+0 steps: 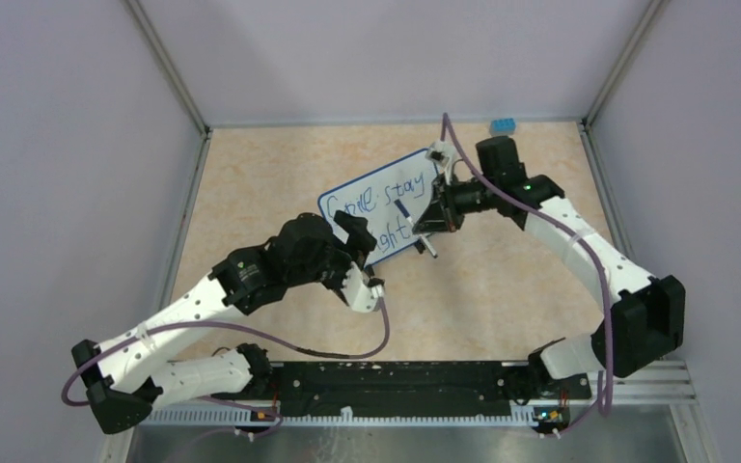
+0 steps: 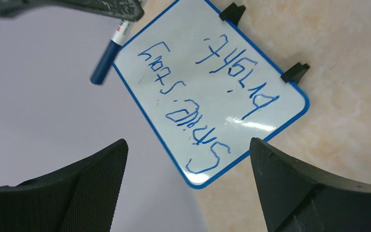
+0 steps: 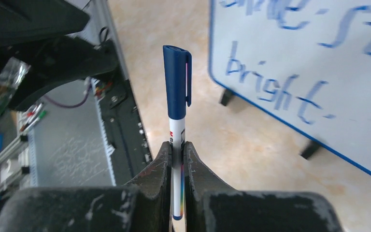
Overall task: Write a sentence on the whiteboard
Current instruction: Pass from the left arm to the right, then put down the whiteboard marker at the center of the board.
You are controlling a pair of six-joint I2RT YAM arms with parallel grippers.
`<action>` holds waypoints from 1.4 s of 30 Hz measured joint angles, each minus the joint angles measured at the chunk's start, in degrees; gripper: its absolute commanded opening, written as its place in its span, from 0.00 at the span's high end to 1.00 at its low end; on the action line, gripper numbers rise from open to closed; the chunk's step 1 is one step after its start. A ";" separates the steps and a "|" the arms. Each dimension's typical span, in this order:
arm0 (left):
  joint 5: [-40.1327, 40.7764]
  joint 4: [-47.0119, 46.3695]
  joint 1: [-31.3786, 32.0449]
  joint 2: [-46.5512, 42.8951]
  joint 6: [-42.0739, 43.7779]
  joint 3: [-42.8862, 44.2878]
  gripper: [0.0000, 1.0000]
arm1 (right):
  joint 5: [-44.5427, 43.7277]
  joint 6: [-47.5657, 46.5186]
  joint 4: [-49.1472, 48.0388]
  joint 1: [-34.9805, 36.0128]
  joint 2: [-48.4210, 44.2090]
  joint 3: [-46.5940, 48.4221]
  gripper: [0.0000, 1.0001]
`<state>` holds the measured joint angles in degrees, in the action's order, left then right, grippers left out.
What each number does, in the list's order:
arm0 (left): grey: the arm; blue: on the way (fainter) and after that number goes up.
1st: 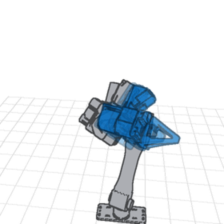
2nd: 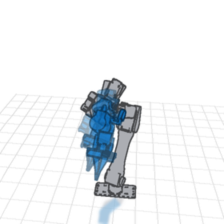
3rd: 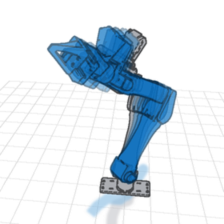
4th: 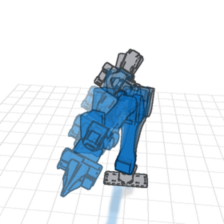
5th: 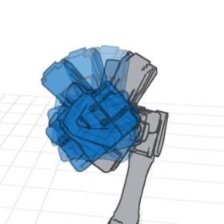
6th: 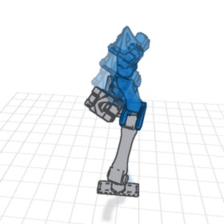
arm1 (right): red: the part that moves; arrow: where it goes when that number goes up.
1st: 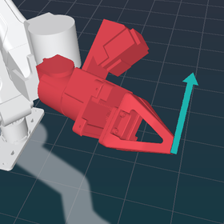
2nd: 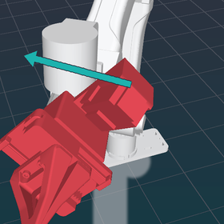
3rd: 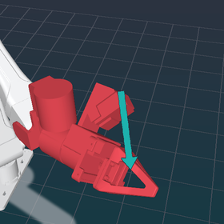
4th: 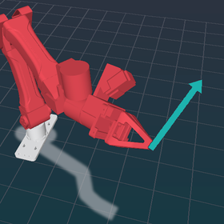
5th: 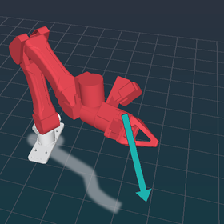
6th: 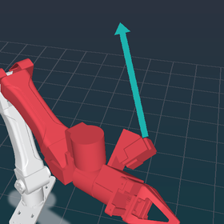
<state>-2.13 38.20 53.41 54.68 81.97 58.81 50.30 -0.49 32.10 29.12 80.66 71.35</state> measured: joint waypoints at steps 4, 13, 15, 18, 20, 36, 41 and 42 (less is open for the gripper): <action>-0.70 1.53 -0.85 4.74 -13.70 4.39 0.01 | -1.27 -1.55 0.94 -9.16 -1.33 0.00 1.00; -14.99 4.63 -21.24 14.47 -44.35 16.20 0.01 | -5.55 -9.11 4.57 -28.04 -2.10 -1.03 1.00; -18.38 3.85 -28.02 16.11 -50.95 18.51 0.01 | -8.04 -11.17 5.11 -31.58 -1.68 -1.84 1.00; -23.56 2.51 -36.59 17.05 -58.62 19.08 0.01 | -13.53 -14.25 5.03 -35.10 -0.33 -3.63 1.00; -27.32 1.68 -42.71 17.77 -62.99 18.91 0.01 | -17.46 -16.00 4.37 -36.35 0.94 -5.31 1.00; -36.52 -5.79 -61.11 17.84 -71.56 2.71 0.01 | -35.54 -20.11 -4.79 -41.05 15.67 -9.99 1.00; -38.32 -7.19 -62.16 17.84 -71.60 1.38 0.01 | -38.10 -20.06 -7.37 -41.27 18.56 -10.67 0.97; -38.58 -7.50 -62.23 17.84 -71.60 1.18 0.01 | -38.38 -20.02 -7.61 -41.29 18.99 -10.67 0.95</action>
<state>-40.71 30.70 -8.82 72.51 10.37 59.99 11.92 -20.51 24.49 -12.16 99.66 60.69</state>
